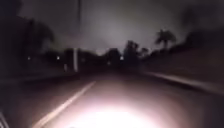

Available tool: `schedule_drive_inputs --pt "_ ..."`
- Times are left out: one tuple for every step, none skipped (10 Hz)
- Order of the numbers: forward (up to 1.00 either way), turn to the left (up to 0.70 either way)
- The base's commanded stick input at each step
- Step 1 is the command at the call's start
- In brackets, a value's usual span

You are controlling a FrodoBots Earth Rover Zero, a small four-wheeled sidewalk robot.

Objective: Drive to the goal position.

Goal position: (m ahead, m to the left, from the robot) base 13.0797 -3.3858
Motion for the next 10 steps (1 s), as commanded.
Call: schedule_drive_inputs --pt "0.70 0.00" --pt "0.70 0.00" --pt "0.70 0.00" --pt "0.70 0.00" --pt "0.70 0.00" --pt "0.70 0.00" --pt "0.70 0.00" --pt "0.70 0.00" --pt "0.70 0.00" --pt "0.70 0.00"
